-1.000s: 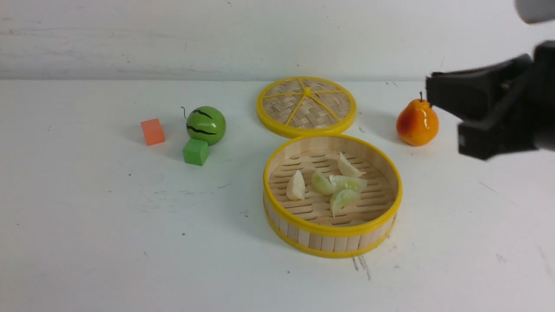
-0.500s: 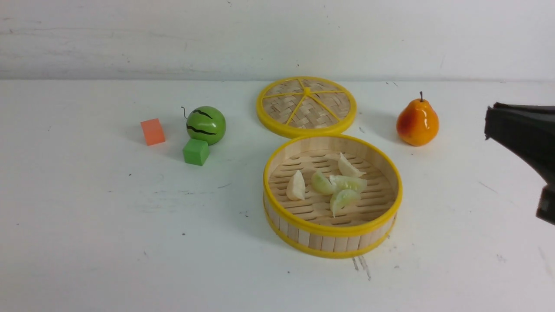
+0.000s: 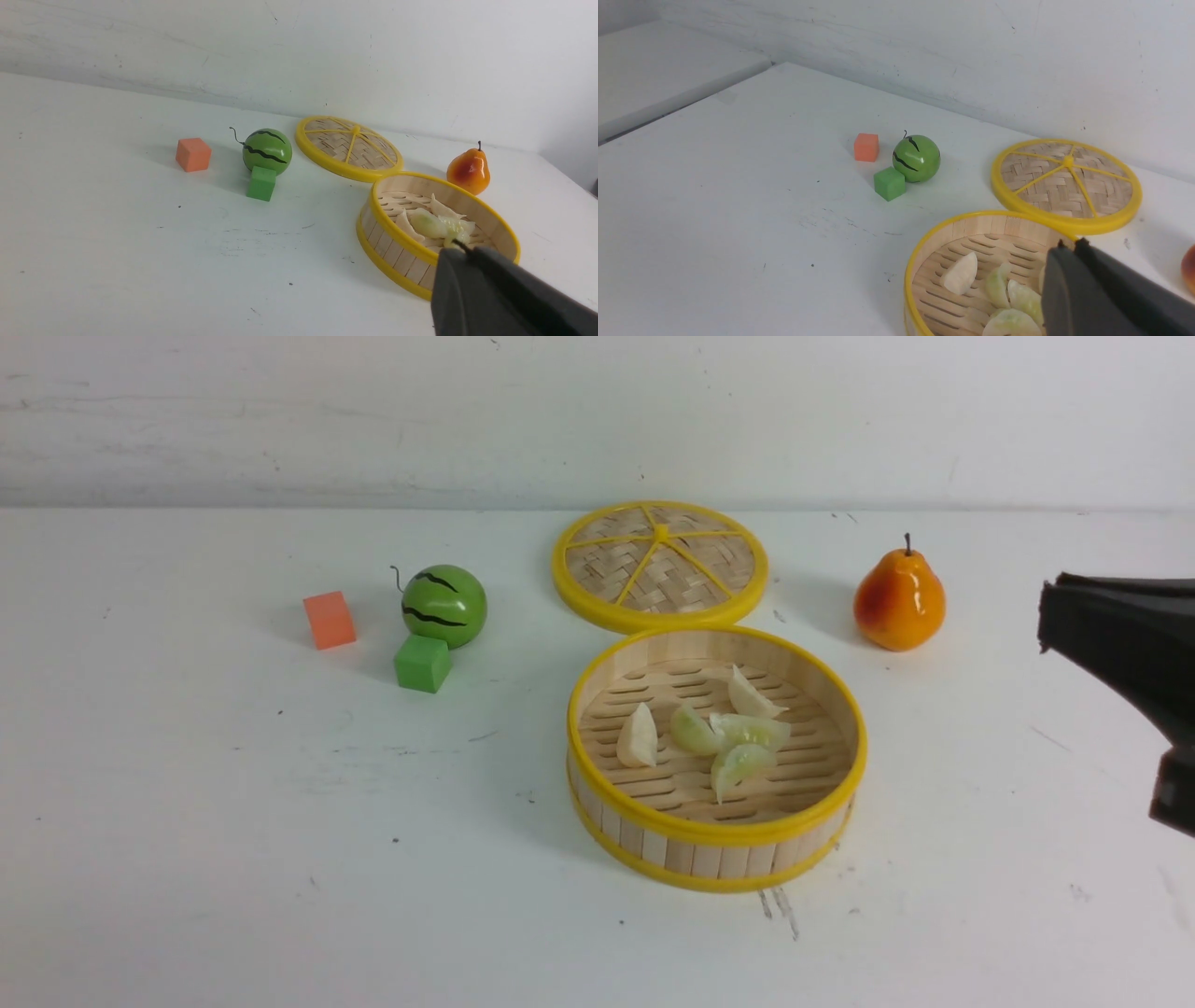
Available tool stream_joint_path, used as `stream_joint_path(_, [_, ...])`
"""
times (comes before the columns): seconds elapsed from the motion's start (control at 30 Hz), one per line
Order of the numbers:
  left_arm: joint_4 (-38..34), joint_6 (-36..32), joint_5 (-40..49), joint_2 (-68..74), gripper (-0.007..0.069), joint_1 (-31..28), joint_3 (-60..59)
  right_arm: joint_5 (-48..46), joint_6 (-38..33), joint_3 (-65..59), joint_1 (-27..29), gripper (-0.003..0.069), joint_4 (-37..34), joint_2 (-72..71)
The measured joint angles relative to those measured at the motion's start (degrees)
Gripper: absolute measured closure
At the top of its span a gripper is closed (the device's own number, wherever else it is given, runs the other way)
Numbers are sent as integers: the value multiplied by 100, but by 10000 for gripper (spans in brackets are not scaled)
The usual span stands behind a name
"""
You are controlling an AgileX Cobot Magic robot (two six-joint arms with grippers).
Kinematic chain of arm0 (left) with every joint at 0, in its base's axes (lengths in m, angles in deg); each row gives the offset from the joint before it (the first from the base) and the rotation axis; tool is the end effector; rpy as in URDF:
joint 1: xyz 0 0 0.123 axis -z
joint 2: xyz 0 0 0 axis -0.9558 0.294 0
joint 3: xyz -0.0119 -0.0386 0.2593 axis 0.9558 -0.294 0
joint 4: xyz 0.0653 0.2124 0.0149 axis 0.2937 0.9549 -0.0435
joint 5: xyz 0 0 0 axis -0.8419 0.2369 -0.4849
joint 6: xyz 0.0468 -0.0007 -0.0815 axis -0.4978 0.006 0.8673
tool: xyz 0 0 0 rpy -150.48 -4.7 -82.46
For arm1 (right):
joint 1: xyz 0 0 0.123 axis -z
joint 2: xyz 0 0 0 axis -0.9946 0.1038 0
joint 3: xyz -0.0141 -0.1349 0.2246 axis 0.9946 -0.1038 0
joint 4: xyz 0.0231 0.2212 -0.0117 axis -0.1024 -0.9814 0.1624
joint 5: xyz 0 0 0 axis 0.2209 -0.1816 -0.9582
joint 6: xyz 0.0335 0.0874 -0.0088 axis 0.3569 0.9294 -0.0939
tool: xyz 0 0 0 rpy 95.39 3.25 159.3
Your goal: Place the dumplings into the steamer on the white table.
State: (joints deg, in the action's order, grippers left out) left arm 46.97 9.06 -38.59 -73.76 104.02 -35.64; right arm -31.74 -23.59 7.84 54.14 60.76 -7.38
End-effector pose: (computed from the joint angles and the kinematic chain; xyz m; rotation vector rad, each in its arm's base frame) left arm 0.0074 0.0178 0.2989 0.0334 1.6631 -0.4856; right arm 0.1236 0.0793 0.3593 -0.4544 1.7091 0.4935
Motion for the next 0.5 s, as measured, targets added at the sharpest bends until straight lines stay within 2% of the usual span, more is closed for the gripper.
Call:
stream_joint_path(0.13, [0, 0, 0, 0, 638, 0, 0, 141, 36, -490, 25, 664, 0, -453])
stream_joint_path(0.23, [0, 0, 0, 0, 638, 0, 0, 763, 266, -1435, 339, 680, 90, -1267])
stream_joint_path(0.3, [0, 0, 0, 0, 638, 0, 0, 1095, 392, -1957, 662, 680, 237, -1633])
stream_joint_path(0.33, [0, 0, 0, 0, 638, 0, 0, 1262, 493, -2343, 1013, 680, 400, -1982])
stream_joint_path(0.5, [0, 0, 0, 0, 638, 0, 0, 1260, 1038, -3487, 2182, 680, 1270, -2972])
